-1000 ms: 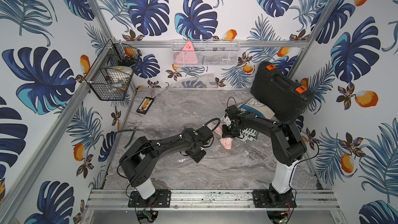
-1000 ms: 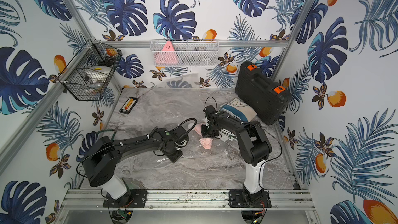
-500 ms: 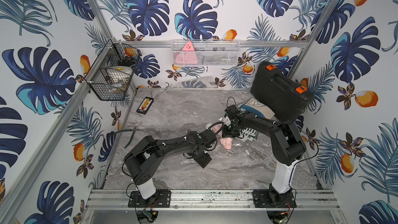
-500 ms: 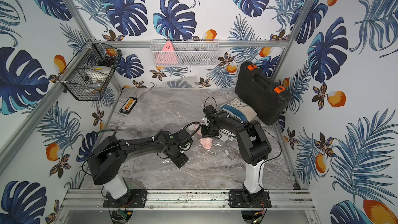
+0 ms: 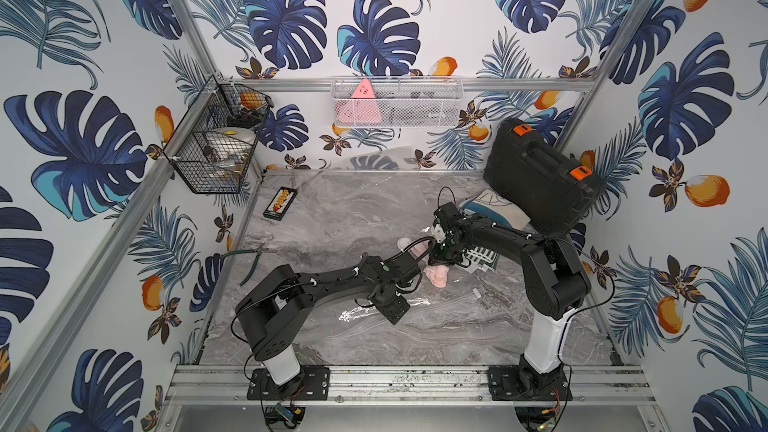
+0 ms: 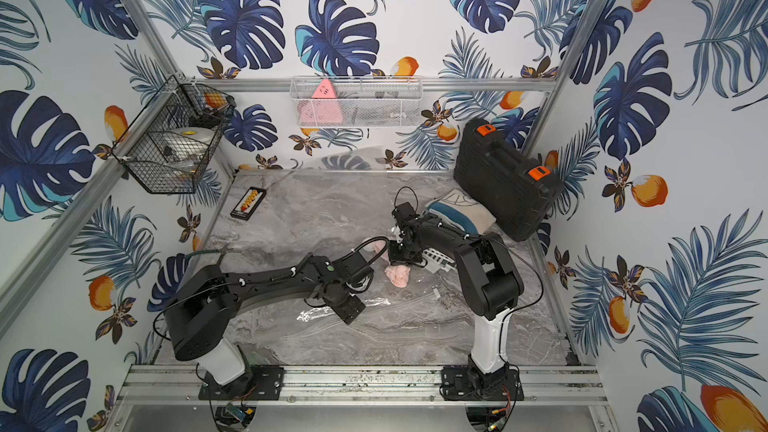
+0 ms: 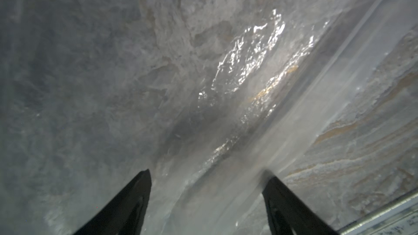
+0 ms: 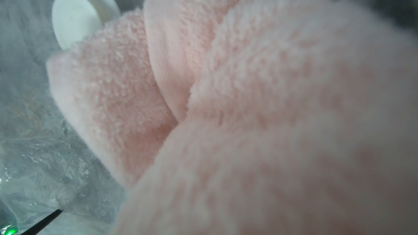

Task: Place the folded towel into the vacuum bag
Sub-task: Open the vacuum bag at the center of the board.

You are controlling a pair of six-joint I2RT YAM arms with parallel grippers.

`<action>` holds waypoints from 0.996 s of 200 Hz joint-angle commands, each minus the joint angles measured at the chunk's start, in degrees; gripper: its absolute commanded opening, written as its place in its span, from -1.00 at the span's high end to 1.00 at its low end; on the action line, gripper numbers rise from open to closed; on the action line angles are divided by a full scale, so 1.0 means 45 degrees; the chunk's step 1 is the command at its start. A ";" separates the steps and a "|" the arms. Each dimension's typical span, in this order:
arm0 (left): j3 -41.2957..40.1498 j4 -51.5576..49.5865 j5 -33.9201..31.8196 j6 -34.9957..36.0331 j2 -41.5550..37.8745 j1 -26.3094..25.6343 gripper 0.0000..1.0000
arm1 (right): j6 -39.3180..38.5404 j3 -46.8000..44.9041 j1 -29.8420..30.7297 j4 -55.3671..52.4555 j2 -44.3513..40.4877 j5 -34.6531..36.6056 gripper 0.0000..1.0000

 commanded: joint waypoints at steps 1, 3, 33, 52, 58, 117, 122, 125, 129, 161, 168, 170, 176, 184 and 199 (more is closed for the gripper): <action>0.0097 -0.0794 -0.0057 0.0207 -0.0219 0.0023 -0.63 | -0.0063 -0.0410 0.0010 -0.0484 0.0763 0.2171 0.74; 0.0096 -0.0852 -0.0026 0.0213 -0.0231 0.0023 -0.64 | -0.0063 -0.0415 0.0003 -0.0484 0.0749 0.2167 0.74; 0.0221 -0.1843 0.0000 0.0417 -0.0178 -0.0014 -0.63 | -0.0102 -0.0346 0.0010 -0.0504 0.0772 0.2213 0.74; 0.0361 -0.2606 -0.0373 0.0454 -0.0008 -0.0154 -0.64 | -0.0102 -0.0292 0.0014 -0.0505 0.0805 0.2174 0.74; 0.0447 -0.2739 -0.0442 0.0470 -0.0006 -0.0218 -0.63 | -0.0100 -0.0283 0.0004 -0.0489 0.0812 0.2172 0.74; 0.0850 -0.3821 -0.1333 0.0791 0.0876 -0.0224 -0.49 | -0.0121 -0.0171 -0.0019 -0.0520 0.0822 0.2157 0.74; 0.0835 -0.3790 -0.1356 0.0814 0.0882 -0.0220 -0.47 | -0.0121 -0.0168 -0.0019 -0.0522 0.0815 0.2171 0.74; 0.0821 -0.3768 -0.1357 0.0846 0.0881 -0.0215 -0.45 | -0.0117 -0.0174 -0.0014 -0.0523 0.0814 0.2157 0.74; 0.0761 -0.3714 -0.1367 0.0885 0.0875 -0.0231 -0.43 | -0.0112 -0.0175 -0.0033 -0.0523 0.0786 0.2170 0.74; 0.0586 -0.2836 -0.1031 0.1140 0.0757 -0.0144 0.14 | -0.0115 -0.0209 -0.0039 -0.0504 0.0744 0.2139 0.74; 0.0678 -0.2723 -0.0672 0.1384 0.0791 -0.0129 0.31 | -0.0116 -0.0212 -0.0039 -0.0504 0.0726 0.2113 0.74; 0.0715 -0.2721 -0.0595 0.1440 0.0798 -0.0132 0.37 | -0.0106 -0.0219 -0.0039 -0.0504 0.0715 0.2113 0.74; 0.0832 -0.2679 -0.0415 0.1564 0.0812 -0.0124 0.55 | -0.0102 -0.0215 -0.0039 -0.0540 0.0692 0.2035 0.74; 0.0883 -0.2482 -0.0223 0.1615 0.0701 -0.0076 0.75 | -0.0088 -0.0156 -0.0039 -0.0633 0.0606 0.1856 0.76; 0.0630 -0.1461 0.0683 0.1540 0.0165 0.0240 1.00 | 0.0019 -0.0097 -0.0085 -0.0751 0.0140 0.1088 0.81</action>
